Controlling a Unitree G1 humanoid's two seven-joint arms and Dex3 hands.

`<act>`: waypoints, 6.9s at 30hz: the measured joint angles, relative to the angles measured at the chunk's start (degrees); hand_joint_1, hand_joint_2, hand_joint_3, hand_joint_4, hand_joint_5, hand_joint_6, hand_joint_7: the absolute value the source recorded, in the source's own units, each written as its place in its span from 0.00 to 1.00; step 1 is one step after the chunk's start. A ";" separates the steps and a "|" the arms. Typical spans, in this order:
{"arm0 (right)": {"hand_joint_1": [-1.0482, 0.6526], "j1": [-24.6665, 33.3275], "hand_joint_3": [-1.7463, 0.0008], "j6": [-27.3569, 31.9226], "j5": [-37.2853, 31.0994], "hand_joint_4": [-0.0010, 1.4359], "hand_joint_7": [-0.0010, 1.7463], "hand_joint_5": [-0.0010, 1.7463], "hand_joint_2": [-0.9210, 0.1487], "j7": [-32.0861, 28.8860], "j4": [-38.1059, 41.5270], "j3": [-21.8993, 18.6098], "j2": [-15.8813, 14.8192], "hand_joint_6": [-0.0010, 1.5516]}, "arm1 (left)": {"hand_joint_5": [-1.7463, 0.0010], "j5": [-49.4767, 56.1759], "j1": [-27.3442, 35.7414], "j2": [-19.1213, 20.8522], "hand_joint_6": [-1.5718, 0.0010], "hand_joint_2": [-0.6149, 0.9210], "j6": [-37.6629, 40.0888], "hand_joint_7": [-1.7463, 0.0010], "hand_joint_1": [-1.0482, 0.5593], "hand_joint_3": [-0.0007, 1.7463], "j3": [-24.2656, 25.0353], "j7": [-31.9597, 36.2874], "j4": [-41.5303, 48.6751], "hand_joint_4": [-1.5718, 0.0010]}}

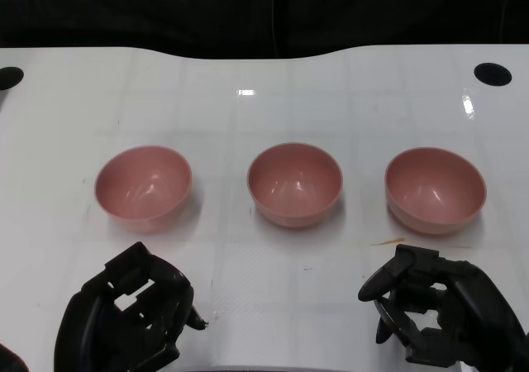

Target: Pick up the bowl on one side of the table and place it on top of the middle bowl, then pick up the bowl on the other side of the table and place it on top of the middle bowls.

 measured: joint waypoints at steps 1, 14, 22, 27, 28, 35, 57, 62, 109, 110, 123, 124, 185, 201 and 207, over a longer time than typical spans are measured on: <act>0.50 0.00 0.50 0.00 0.00 0.56 0.62 0.81 0.28 0.00 0.00 0.00 0.00 0.52 | 0.07 0.00 0.00 0.00 0.51 0.82 0.00 0.30 0.55 0.48 0.01 0.00 0.00 0.53; 0.49 -0.06 0.53 -0.02 -0.11 0.56 0.61 0.81 0.26 0.02 0.05 0.00 0.00 0.53 | 0.08 0.00 -0.03 0.01 0.50 0.83 -0.01 0.31 0.55 0.48 0.08 -0.12 0.02 0.52; 0.51 -0.06 0.53 0.07 -0.02 0.54 0.58 0.79 0.25 0.00 0.04 0.00 0.00 0.53 | 0.08 -0.01 -0.03 0.01 0.50 0.82 0.00 0.30 0.55 0.49 0.11 -0.15 0.02 0.52; 0.49 -0.18 0.65 -0.21 -1.28 0.46 0.37 0.71 0.18 -1.40 0.04 -0.22 -0.01 0.51 | 0.08 -0.01 -0.03 0.01 0.50 0.82 0.08 0.30 0.55 0.48 0.07 -0.15 0.00 0.52; 0.49 -0.32 0.66 -0.26 -1.72 0.46 0.35 0.70 0.18 -1.69 0.04 -0.27 -0.02 0.51 | 0.08 -0.01 -0.03 0.01 0.50 0.82 0.08 0.30 0.55 0.48 0.06 -0.15 0.00 0.52; 0.46 -2.30 0.89 -1.60 -5.65 0.28 0.07 0.44 0.04 -2.74 0.72 -0.44 -2.11 0.39 | 0.07 -0.01 -0.03 0.01 0.50 0.83 0.09 0.30 0.55 0.47 0.08 -0.14 0.00 0.52; 0.26 -7.48 1.00 1.21 -34.58 0.06 0.00 0.29 0.01 -16.34 -4.02 -1.61 -10.99 0.15 | 0.09 0.24 -0.43 -0.41 0.50 0.83 0.05 0.30 0.54 0.46 -0.05 -0.13 -0.02 0.50; 0.27 -10.63 1.00 8.51 -46.92 0.02 0.01 0.32 0.02 -17.03 -5.68 0.83 -13.44 0.16 | 0.09 0.28 -0.40 -0.49 0.50 0.82 0.05 0.30 0.54 0.48 -0.04 -0.13 -0.14 0.51; 0.49 -45.83 0.54 2.60 -56.06 0.61 1.00 1.00 0.26 -46.91 51.26 24.69 -12.21 0.43 | 0.12 0.75 -0.15 -1.15 0.49 0.89 -0.04 0.32 0.53 0.39 -0.53 -0.14 -1.15 0.50; 0.50 -45.85 0.50 2.43 -56.09 0.62 1.00 1.00 0.31 -47.21 50.26 24.70 -12.39 0.44 | 0.12 0.75 -0.15 -1.15 0.49 0.89 -0.05 0.32 0.53 0.38 -0.53 -0.14 -1.15 0.50; 0.51 -45.30 0.37 -3.41 -55.19 0.65 1.00 1.00 0.43 -50.03 35.53 24.51 -12.32 0.47 | 0.12 0.78 -0.28 -1.14 0.49 0.89 -0.18 0.33 0.54 0.38 -0.53 -0.14 -1.14 0.49; 0.51 -45.27 0.37 -3.71 -54.98 0.65 1.00 1.00 0.44 -50.09 35.07 24.48 -12.09 0.47 | 0.12 0.78 -0.29 -1.13 0.49 0.89 -0.18 0.33 0.54 0.38 -0.53 -0.14 -1.14 0.50; 0.18 -47.52 0.74 -4.57 -52.30 0.21 0.01 0.04 0.00 -34.40 36.00 29.44 -7.35 0.23 | 0.12 1.94 -1.01 -1.69 0.49 0.94 -0.89 0.33 0.53 0.30 -0.77 -0.14 -0.70 0.50; 0.24 -27.49 0.78 -7.76 -45.63 0.21 0.01 0.06 0.00 -32.86 13.06 20.05 -13.56 0.20 | 0.13 1.91 -1.79 -1.94 0.47 0.92 -1.22 0.35 0.54 0.32 -0.30 -0.12 0.45 0.48; 0.32 -20.46 0.86 -14.92 -39.72 0.30 0.05 0.18 0.00 -32.74 10.15 16.32 -14.32 0.30 | 0.12 1.88 -1.92 -2.15 0.49 0.84 -0.87 0.32 0.55 0.44 0.14 0.22 0.40 0.49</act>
